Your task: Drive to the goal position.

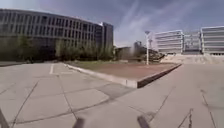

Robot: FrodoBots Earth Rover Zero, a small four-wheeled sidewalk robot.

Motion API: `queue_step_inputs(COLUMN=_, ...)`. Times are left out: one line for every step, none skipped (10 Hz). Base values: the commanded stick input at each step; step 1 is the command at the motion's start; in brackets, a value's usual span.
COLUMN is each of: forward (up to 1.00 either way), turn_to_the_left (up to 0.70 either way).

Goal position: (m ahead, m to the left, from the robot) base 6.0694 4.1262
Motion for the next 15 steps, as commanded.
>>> queue_step_inputs(forward=0.70, turn_to_the_left=0.27)
queue_step_inputs(forward=0.70, turn_to_the_left=0.27)
queue_step_inputs(forward=0.70, turn_to_the_left=0.27)
queue_step_inputs(forward=0.70, turn_to_the_left=0.27)
queue_step_inputs(forward=0.70, turn_to_the_left=0.27)
queue_step_inputs(forward=0.70, turn_to_the_left=0.27)
queue_step_inputs(forward=0.70, turn_to_the_left=0.27)
queue_step_inputs(forward=0.70, turn_to_the_left=0.27)
queue_step_inputs(forward=0.70, turn_to_the_left=0.27)
queue_step_inputs(forward=0.70, turn_to_the_left=0.27)
queue_step_inputs(forward=0.70, turn_to_the_left=0.27)
queue_step_inputs(forward=0.70, turn_to_the_left=0.19)
queue_step_inputs(forward=0.70, turn_to_the_left=0.02)
queue_step_inputs(forward=0.70, turn_to_the_left=0.00)
queue_step_inputs(forward=0.70, turn_to_the_left=0.00)
